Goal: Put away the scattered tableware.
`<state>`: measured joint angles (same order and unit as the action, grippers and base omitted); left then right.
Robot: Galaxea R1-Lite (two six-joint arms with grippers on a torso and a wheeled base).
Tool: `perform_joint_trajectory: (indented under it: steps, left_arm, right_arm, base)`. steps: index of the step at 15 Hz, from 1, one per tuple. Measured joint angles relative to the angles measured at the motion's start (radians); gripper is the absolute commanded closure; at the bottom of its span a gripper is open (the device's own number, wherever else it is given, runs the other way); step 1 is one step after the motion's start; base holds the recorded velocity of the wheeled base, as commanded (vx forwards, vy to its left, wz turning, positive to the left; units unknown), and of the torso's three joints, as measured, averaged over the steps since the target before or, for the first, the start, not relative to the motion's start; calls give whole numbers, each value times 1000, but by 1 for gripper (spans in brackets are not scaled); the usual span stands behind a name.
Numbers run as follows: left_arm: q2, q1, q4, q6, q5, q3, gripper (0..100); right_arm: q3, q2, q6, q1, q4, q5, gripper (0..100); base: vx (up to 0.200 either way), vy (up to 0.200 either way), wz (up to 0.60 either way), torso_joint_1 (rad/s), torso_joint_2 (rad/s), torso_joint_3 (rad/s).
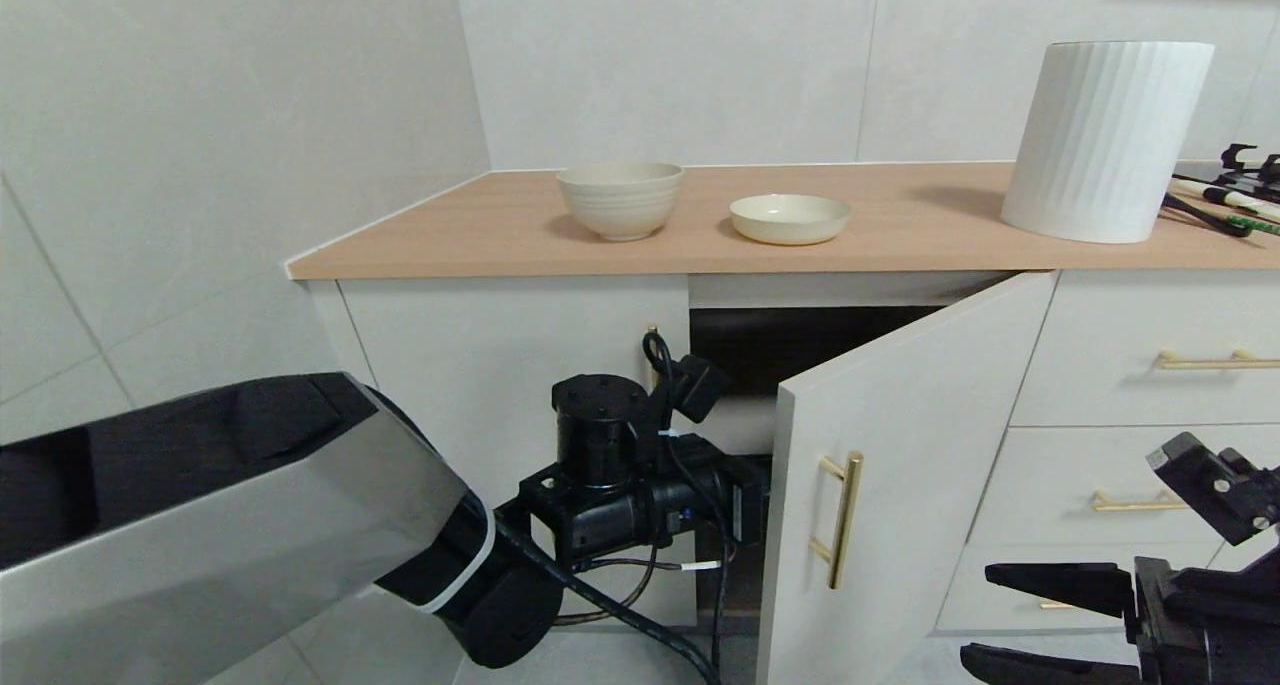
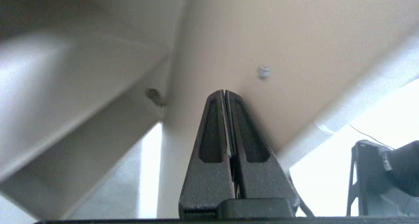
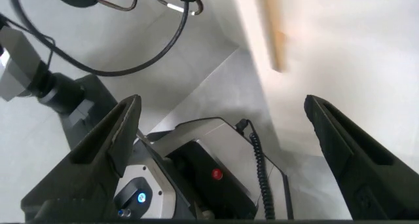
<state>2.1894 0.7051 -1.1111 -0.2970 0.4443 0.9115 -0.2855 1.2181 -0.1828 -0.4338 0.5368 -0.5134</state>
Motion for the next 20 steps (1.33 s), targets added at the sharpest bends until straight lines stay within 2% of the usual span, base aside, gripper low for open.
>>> perform_joint_trajectory:
  steps: [5, 8, 12, 16, 20]
  left_arm:
    - [1, 0, 125, -12, -3, 97, 100]
    - [5, 0, 144, -18, -4, 130, 100]
    - [17, 2, 175, -20, -7, 173, 100]
    - [45, 11, 190, -20, 0, 230, 100]
    - [58, 21, 191, -20, -12, 241, 100]
  right_arm:
    - [0, -8, 7, 5, -1, 0, 0]
    - [0, -14, 7, 5, 0, 0, 0]
    - [0, -14, 6, 5, 0, 0, 0]
    - [0, -16, 7, 5, 1, 0, 0]
    - [0, -28, 7, 2, -1, -1, 0]
  base:
    - [0, 0, 0, 0, 0, 0]
    - [0, 0, 0, 0, 0, 0]
    - [-200, 0, 0, 7, 2, 0]
    - [0, 0, 0, 0, 0, 0]
    - [0, 0, 0, 0, 0, 0]
